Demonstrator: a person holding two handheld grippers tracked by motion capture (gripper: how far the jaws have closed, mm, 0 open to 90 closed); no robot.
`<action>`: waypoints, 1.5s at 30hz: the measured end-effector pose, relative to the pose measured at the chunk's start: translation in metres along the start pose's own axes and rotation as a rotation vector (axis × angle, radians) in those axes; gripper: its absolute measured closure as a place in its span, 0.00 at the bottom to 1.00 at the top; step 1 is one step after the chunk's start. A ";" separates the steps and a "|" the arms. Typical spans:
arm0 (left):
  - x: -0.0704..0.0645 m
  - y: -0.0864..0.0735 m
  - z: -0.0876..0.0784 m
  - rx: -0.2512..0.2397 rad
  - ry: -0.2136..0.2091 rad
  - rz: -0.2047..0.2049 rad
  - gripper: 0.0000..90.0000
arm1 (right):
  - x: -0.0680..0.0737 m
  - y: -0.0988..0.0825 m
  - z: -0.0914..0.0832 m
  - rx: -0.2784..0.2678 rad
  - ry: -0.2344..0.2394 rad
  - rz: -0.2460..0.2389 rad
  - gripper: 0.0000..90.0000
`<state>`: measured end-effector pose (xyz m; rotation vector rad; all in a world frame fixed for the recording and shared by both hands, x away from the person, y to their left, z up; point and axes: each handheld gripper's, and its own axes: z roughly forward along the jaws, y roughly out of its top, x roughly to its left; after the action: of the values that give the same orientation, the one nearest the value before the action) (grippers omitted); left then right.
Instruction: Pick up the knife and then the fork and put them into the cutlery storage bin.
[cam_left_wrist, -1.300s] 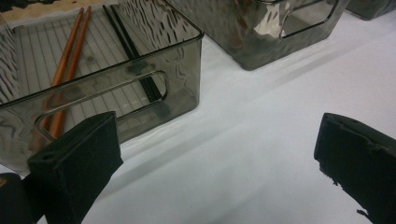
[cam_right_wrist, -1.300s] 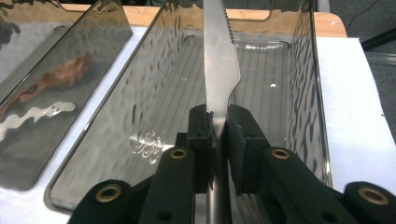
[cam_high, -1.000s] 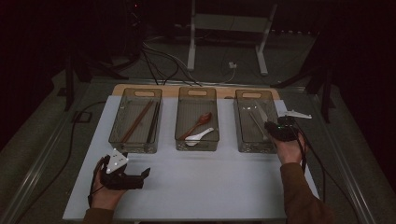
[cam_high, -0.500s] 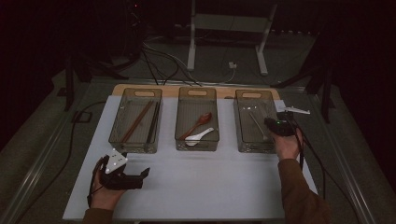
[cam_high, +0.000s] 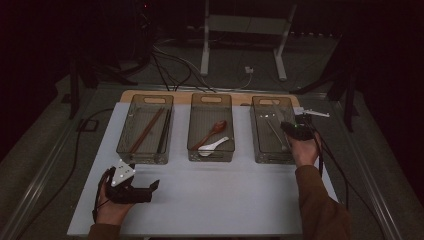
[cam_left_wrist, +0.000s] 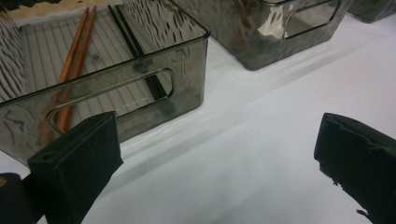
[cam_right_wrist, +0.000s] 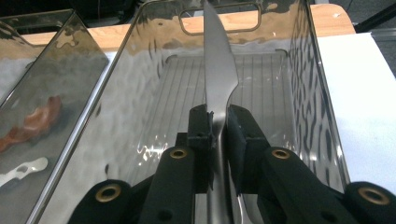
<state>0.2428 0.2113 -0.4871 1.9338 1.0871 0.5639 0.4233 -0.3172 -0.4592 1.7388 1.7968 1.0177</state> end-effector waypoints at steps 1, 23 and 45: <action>0.000 0.000 0.000 0.000 -0.001 0.001 0.02 | 0.000 0.001 0.001 -0.004 -0.013 0.002 0.98; 0.006 0.004 -0.007 -0.040 0.044 -0.014 0.02 | 0.015 -0.026 -0.056 -0.128 0.098 -0.088 0.11; 0.016 0.013 -0.019 -0.118 0.128 -0.042 0.01 | 0.007 -0.091 -0.095 -0.186 0.177 -0.207 0.00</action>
<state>0.2444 0.2295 -0.4661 1.7885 1.1455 0.7205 0.2915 -0.3241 -0.4665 1.3581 1.8752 1.2374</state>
